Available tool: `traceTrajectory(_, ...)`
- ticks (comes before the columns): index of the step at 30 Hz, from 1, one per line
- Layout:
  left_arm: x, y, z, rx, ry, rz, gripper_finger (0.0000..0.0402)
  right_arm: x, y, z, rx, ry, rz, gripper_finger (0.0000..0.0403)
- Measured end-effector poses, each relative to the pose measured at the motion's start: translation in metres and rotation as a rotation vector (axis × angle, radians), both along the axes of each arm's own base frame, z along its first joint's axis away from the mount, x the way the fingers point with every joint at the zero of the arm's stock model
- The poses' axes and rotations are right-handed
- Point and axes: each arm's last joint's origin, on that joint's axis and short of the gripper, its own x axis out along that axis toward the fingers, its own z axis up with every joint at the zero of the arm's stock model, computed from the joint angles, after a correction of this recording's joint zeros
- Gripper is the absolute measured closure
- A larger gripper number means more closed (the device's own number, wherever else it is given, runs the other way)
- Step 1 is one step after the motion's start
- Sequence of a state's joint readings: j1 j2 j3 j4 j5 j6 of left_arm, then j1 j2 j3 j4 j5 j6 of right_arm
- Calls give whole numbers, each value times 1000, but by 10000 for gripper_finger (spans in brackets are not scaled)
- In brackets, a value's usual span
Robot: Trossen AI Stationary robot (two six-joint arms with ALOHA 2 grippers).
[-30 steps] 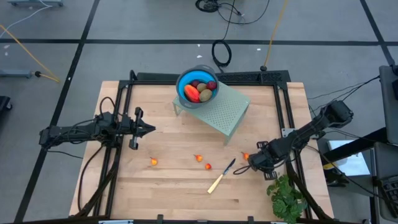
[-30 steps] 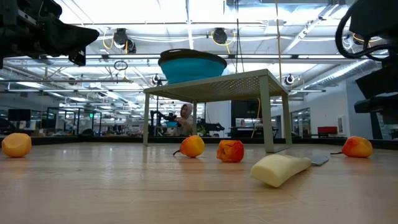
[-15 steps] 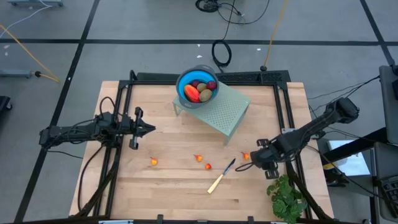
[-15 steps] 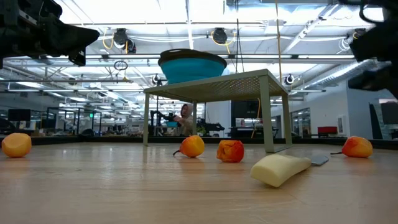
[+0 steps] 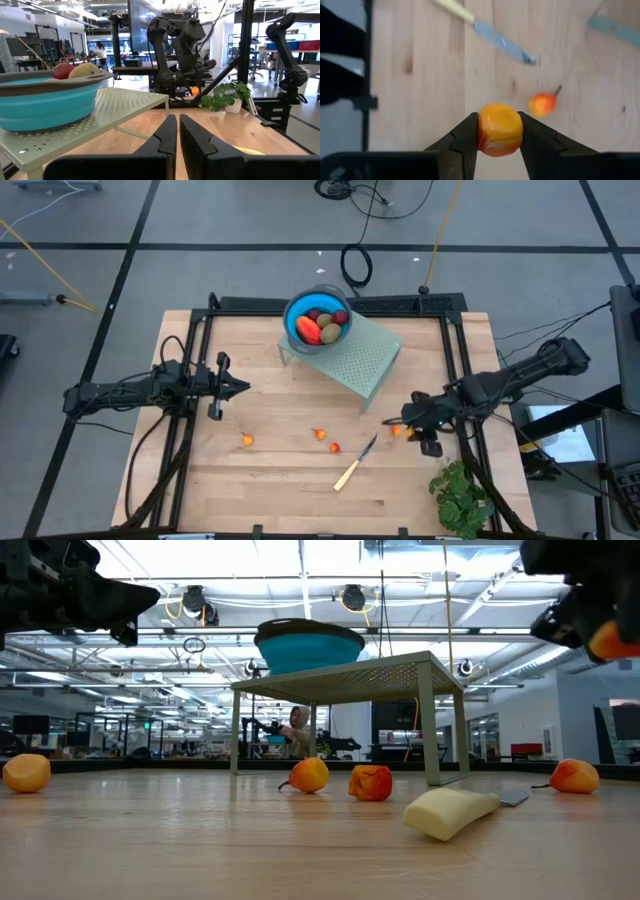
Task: Pick & Place Fruit
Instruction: Put the peach into the blue strainer bowl on the shelf
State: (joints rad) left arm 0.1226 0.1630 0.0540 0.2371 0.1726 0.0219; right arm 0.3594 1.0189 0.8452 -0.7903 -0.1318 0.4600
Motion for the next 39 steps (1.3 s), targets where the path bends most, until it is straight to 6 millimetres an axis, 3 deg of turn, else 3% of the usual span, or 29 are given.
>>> traceTrajectory(22, 0, 0, 0, 0, 0, 0, 378, 15, -26, 66, 192, -673, -155, 288)
traceTrajectory(39, 0, 0, 0, 0, 0, 0, 378, 15, -31, 73, 204, -739, -179, 289)
